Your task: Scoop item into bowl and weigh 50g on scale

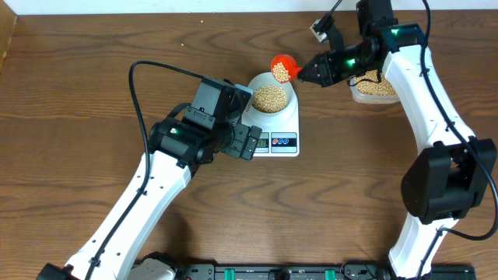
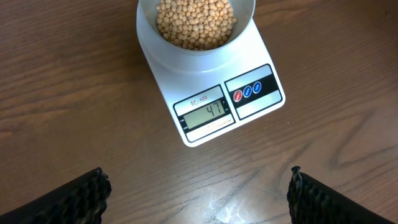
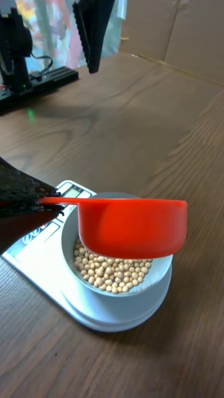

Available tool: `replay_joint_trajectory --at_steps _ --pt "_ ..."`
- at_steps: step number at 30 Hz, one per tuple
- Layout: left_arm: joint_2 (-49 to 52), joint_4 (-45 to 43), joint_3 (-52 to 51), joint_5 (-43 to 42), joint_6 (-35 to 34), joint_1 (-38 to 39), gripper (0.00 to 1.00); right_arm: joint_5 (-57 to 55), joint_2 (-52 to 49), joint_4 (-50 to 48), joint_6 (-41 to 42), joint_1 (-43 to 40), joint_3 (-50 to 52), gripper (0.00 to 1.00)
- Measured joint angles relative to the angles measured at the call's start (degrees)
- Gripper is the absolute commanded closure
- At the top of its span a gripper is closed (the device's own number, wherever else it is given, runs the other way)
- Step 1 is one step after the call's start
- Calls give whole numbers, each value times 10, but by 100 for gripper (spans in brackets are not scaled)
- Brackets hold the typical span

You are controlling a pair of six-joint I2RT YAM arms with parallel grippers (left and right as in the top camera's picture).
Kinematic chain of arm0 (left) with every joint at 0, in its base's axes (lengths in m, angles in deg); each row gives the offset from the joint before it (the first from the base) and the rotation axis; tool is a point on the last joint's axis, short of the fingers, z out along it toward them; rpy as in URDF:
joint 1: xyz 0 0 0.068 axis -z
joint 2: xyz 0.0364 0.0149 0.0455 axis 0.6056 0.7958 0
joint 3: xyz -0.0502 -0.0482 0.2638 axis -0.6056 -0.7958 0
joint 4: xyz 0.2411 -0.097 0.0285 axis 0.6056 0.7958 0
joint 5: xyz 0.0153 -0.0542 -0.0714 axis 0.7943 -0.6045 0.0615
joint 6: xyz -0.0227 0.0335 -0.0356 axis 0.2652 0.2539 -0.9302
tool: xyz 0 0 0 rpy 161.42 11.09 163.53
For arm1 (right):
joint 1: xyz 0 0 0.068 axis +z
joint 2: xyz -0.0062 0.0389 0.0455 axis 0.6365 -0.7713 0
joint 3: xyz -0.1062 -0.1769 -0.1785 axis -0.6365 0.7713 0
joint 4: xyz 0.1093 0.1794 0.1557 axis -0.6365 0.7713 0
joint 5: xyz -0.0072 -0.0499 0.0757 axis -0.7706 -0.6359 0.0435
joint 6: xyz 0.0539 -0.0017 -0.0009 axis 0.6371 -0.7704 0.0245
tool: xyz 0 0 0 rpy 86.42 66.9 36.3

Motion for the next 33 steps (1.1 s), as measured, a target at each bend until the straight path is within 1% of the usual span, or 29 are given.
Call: replay_joint_trajectory --at_steps 22,27,33 --pt "0 0 0 0 0 0 6 16 0 0 0 0 0 99" --pt "0 0 0 0 0 0 6 -17 0 0 0 7 0 99" --pt "0 0 0 0 0 0 7 -57 0 -1 0 35 0 99"
